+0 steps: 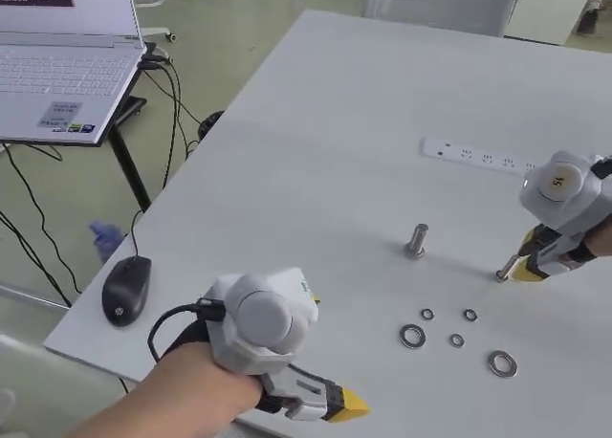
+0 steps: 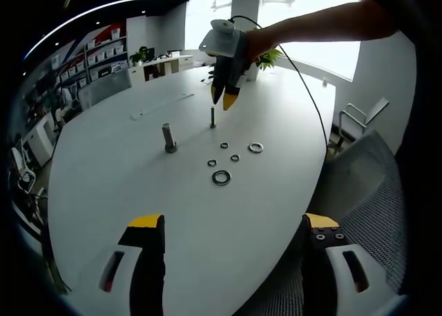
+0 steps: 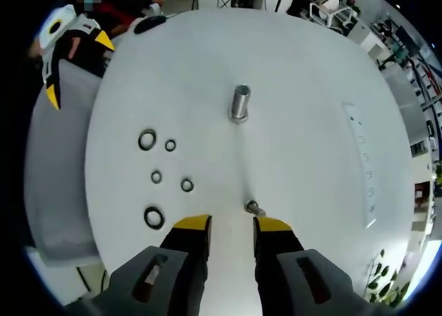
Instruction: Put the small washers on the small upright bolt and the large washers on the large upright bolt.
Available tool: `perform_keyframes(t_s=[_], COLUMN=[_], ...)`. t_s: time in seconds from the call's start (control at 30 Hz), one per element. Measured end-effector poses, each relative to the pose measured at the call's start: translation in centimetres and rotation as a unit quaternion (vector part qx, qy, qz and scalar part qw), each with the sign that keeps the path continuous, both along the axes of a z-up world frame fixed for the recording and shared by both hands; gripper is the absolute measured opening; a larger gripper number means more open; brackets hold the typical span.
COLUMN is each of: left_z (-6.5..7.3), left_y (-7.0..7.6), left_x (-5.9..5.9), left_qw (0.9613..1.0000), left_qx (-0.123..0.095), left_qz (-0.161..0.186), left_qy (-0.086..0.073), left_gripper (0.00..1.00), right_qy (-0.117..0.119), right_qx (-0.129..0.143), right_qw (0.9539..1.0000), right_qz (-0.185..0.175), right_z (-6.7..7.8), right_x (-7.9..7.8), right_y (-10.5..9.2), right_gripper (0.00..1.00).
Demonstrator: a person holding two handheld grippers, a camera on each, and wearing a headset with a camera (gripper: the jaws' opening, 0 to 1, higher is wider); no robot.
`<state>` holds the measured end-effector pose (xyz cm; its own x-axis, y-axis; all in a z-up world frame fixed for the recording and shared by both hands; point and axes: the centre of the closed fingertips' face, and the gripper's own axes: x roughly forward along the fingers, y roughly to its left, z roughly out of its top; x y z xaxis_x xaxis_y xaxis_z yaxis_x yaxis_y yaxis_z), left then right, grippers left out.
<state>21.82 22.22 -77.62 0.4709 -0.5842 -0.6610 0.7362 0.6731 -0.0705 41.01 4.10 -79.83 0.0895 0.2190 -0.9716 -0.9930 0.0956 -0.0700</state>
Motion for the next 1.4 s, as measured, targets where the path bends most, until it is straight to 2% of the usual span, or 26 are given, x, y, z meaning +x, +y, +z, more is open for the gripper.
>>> perform_keyframes(t_s=[0.4, 0.67, 1.0, 1.4], left_z=[0.8, 0.9, 0.8, 0.9], left_y=[0.0, -0.3, -0.3, -0.4], left_x=[-0.3, -0.8, -1.0, -1.0], left_qw=[0.9999, 1.0000, 1.0000, 1.0000], left_qx=[-0.004, -0.003, -0.002, -0.005], left_qz=[0.002, 0.000, 0.000, 0.003], left_qy=[-0.009, -0.009, -0.007, -0.007], left_gripper=[0.82, 0.82, 0.81, 0.81], right_qy=[0.014, 0.021, 0.026, 0.027], right_qx=[0.003, 0.005, 0.012, 0.019], right_qw=[0.9998, 0.9996, 0.9993, 0.9992], right_qz=[0.010, 0.018, 0.024, 0.022], right_z=[-0.7, -1.1, -2.2, -3.6], right_x=[-3.7, -5.4, -6.0, -5.8], right_y=[0.3, 0.6, 1.9, 2.7], right_gripper=[0.26, 0.26, 0.26, 0.27])
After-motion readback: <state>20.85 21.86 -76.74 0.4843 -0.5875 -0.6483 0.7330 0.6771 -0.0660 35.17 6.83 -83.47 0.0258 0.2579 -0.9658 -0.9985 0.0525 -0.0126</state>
